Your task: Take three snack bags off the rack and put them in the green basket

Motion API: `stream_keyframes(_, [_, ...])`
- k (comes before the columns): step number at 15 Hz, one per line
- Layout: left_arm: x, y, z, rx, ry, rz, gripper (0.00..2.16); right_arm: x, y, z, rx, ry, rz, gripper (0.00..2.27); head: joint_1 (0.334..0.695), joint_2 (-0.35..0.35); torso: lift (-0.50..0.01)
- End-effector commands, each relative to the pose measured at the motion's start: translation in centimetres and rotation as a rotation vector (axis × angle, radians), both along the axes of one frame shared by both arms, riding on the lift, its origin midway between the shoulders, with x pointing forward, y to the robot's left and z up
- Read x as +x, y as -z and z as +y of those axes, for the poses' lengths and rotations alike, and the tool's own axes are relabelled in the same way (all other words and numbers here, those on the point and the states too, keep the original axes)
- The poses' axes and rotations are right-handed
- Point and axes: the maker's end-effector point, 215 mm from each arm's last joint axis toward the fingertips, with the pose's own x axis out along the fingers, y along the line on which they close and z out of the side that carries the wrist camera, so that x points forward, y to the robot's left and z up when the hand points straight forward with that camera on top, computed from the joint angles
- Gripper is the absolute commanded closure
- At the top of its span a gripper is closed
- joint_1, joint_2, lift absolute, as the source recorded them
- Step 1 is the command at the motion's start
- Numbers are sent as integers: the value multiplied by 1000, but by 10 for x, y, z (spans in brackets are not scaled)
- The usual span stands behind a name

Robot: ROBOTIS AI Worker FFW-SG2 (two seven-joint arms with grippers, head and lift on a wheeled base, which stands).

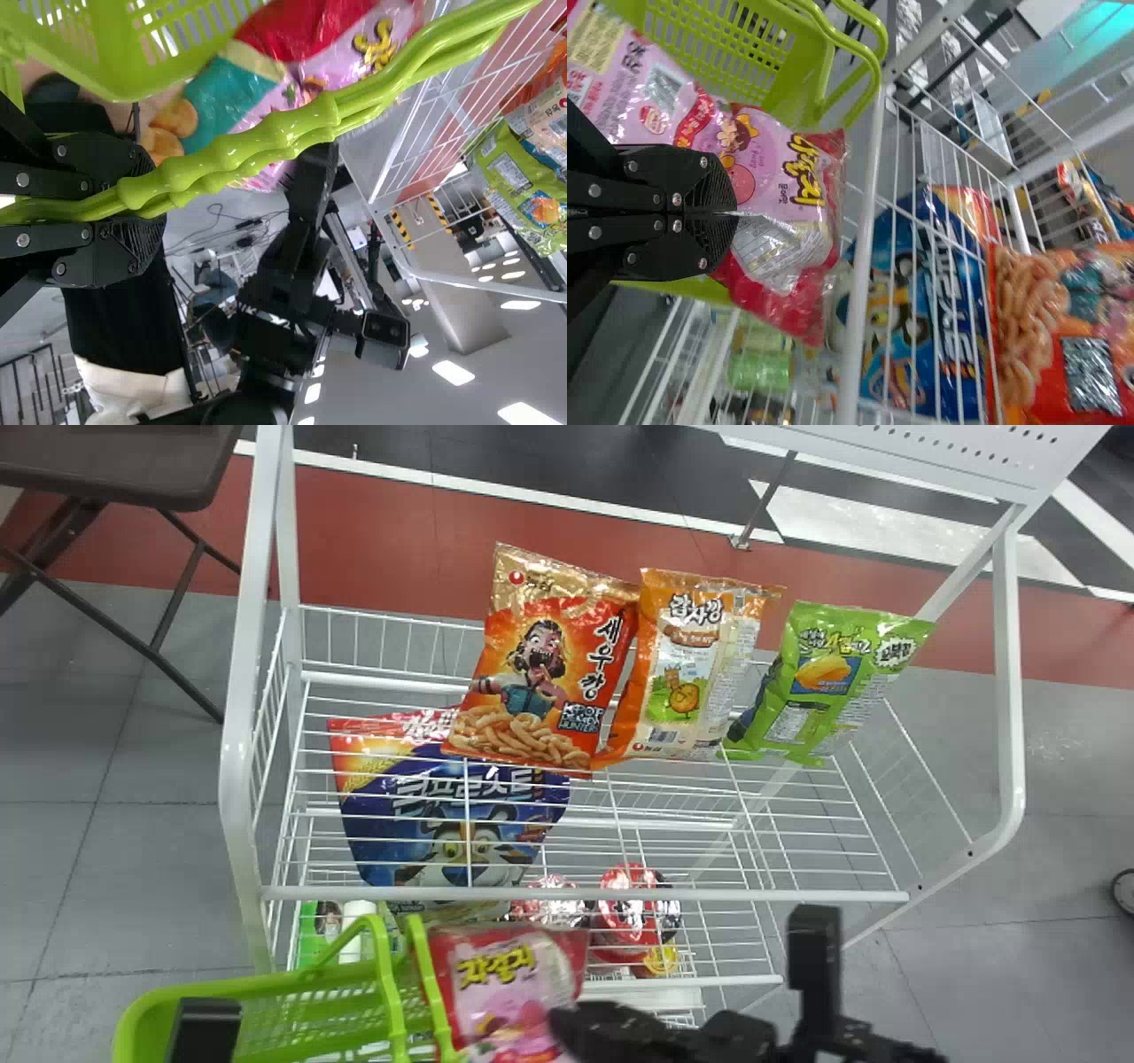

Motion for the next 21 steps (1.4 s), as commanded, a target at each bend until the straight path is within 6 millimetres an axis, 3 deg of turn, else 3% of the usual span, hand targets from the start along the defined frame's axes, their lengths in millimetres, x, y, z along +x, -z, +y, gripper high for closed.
stream_keyframes(1, [-2, -4, -1, -1, 9, -2, 1450, -18, 17, 42, 32, -79, 40, 2179, 695, -350, -26])
stream_keyframes(3, [-5, -5, -1, -3, 13, 0, 1453, -26, 36, 57, 5, -124, 55, 2179, 695, -350, -26])
stream_keyframes(7, [-8, -8, -1, -8, 15, 0, 1453, -14, 73, 47, -91, -118, 19, 2138, 695, -350, -26])
stream_keyframes(9, [-10, -9, -4, -12, 21, 0, 1450, -7, 84, 40, -126, -95, 6, 1838, 695, -350, -26])
stream_keyframes(10, [-10, -8, -4, -10, 21, 1, 1450, -4, 86, 37, -140, -86, -6, 1386, 695, -350, -26])
stream_keyframes(11, [-9, -8, -5, -11, 21, -2, 1450, -3, 85, 35, -140, -84, -15, 353, 695, -350, -26])
stream_keyframes(12, [-9, -8, -5, -9, 21, -2, 1453, 1, 78, 33, -138, -77, -42, -2, 695, -350, -26])
stream_keyframes(16, [-8, -5, -4, -1, 21, 1, 1450, 15, 31, 16, -97, -28, -128, 53, 695, -350, -26])
stream_keyframes(18, [-8, -5, -5, -3, 23, 1, 1450, 32, -3, 12, -60, 1, -228, 53, 695, -350, -26])
stream_keyframes(21, [-11, -4, -7, -4, 32, 4, 1450, 71, -83, -1, -28, 87, -555, 53, 695, -350, -26])
